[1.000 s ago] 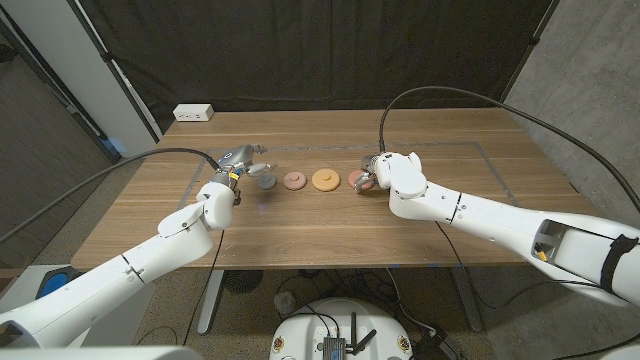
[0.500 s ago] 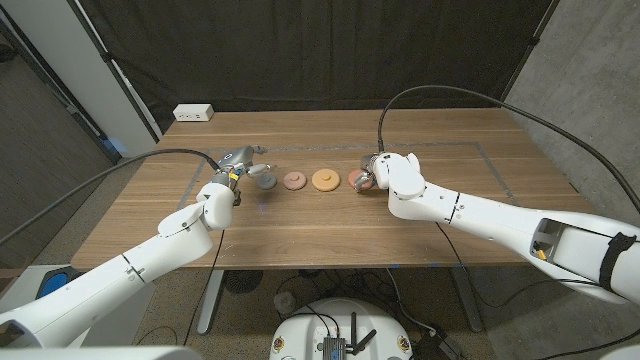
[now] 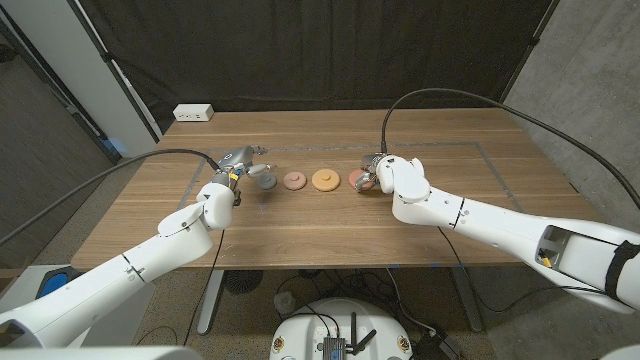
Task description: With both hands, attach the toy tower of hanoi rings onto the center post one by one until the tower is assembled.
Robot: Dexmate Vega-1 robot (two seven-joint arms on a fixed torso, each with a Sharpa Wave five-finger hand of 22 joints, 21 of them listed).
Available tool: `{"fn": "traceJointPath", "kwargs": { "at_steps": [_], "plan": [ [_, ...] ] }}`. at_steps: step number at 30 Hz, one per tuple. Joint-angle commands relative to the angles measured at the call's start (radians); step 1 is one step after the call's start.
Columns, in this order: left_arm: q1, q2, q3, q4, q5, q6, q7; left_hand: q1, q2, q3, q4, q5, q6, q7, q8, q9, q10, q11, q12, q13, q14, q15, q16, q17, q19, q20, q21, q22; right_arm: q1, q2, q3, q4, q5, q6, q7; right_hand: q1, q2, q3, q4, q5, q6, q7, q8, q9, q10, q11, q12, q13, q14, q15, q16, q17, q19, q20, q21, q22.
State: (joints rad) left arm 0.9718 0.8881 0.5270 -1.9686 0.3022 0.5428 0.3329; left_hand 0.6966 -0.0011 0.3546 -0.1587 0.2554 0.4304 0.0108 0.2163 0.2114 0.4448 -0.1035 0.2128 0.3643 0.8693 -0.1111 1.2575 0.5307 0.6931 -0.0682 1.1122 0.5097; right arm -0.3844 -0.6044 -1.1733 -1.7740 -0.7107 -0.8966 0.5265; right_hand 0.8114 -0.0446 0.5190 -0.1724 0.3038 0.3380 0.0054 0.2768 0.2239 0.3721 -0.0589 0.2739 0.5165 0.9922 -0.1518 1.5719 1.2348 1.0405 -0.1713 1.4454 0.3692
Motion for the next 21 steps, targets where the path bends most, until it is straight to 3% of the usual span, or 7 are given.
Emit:
{"fn": "traceJointPath", "kwargs": {
  "at_steps": [1, 21],
  "plan": [
    [-0.003, -0.004, 0.003, -0.007, 0.002, 0.000, 0.001, 0.000, 0.011, 0.004, -0.003, 0.006, 0.015, 0.000, -0.003, 0.004, 0.010, 0.000, -0.001, 0.004, -0.004, -0.108, 0.005, 0.004, -0.006, -0.077, 0.006, -0.002, -0.043, -0.019, 0.044, -0.028, 0.047, 0.024, -0.064, 0.028, 0.012, 0.016, 0.001, 0.008, 0.049, -0.032, 0.007, 0.005, 0.128, -0.050, 0.005, 0.029, 0.030, -0.067, 0.005, 0.005, 0.011, -0.051, 0.007, 0.001],
    [0.009, 0.001, -0.003, -0.025, 0.004, 0.006, 0.003, -0.001, 0.010, 0.005, -0.003, 0.007, 0.019, -0.002, -0.002, 0.004, 0.013, -0.002, -0.002, 0.005, -0.003, -0.107, 0.007, 0.003, -0.008, -0.079, 0.017, -0.011, -0.046, -0.043, 0.039, -0.094, 0.011, -0.013, -0.068, 0.045, 0.012, 0.025, 0.002, 0.015, 0.067, -0.036, 0.009, 0.006, 0.146, -0.050, 0.003, 0.036, 0.063, -0.067, -0.001, 0.005, 0.018, -0.051, 0.010, -0.006]
  ]
}}
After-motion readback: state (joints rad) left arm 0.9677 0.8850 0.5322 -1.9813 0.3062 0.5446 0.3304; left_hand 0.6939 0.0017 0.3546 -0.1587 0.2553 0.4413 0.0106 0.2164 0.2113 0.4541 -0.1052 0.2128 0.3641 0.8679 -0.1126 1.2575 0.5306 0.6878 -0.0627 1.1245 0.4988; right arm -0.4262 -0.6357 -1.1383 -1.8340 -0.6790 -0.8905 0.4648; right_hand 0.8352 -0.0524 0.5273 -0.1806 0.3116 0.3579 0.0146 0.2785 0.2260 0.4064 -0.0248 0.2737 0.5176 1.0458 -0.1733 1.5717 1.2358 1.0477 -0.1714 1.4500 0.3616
